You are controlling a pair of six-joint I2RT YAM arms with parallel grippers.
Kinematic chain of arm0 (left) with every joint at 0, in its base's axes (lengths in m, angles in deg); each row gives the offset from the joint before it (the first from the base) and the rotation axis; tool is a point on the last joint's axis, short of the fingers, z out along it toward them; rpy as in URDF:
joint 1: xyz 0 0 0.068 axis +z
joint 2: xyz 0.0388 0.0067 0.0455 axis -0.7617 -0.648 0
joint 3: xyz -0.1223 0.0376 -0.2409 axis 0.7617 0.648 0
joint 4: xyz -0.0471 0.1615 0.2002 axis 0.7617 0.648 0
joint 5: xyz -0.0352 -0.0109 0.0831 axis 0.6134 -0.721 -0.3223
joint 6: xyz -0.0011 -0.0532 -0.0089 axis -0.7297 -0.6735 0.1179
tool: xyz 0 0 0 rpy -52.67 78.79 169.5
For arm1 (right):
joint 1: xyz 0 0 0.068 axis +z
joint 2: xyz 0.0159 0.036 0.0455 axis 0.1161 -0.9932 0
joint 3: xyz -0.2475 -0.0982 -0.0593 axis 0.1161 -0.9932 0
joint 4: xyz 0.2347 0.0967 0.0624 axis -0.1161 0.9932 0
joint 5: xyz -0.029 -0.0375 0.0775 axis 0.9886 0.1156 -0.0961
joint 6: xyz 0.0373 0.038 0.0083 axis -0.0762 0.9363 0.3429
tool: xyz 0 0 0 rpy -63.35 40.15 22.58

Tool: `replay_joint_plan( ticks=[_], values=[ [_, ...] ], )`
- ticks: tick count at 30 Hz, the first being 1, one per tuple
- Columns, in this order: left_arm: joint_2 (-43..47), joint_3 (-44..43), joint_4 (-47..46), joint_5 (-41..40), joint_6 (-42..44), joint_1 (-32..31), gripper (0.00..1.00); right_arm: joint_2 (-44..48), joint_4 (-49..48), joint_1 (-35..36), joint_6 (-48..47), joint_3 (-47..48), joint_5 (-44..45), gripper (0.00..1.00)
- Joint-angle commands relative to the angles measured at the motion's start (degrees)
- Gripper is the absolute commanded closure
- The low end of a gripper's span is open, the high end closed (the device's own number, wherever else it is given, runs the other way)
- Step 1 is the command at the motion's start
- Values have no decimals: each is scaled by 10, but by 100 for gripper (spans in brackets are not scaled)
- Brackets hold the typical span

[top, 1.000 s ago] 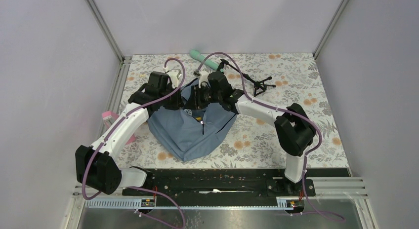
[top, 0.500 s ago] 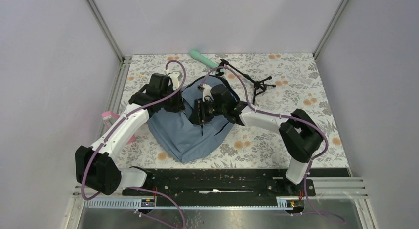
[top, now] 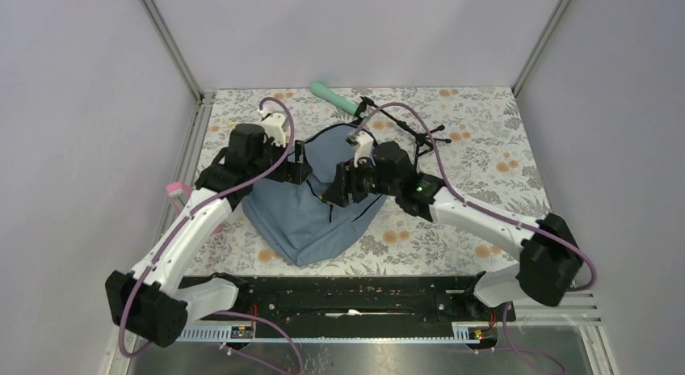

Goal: Pack the student bag
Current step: Place the stationery in the student bag, then zip the student bag at the center of the board.

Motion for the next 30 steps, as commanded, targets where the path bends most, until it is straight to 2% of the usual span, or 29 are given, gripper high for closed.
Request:
replay_joint_plan(
  ticks=[1, 4, 6, 12, 18, 23, 30],
  values=[
    [69, 23, -82, 11, 39, -27, 14, 78, 17, -1, -45, -70, 112, 32],
    [96, 32, -87, 12, 41, -65, 14, 122, 24, -13, -50, -128, 168, 25],
    [110, 43, -86, 1, 36, -101, 14, 150, 30, -29, -21, -164, 213, 21],
    [123, 111, -87, -64, -66, -205, 16, 206, 17, -74, 113, -263, 262, 20],
    [125, 205, -161, -95, -211, -244, 27, 195, -58, -74, 173, -321, 229, 22],
    [78, 199, -167, -132, -233, -258, 33, 178, -103, -73, 190, -328, 196, 23],
    [19, 171, -120, -191, -258, -267, 46, 159, -140, -73, 228, -334, 166, 26]
  ],
)
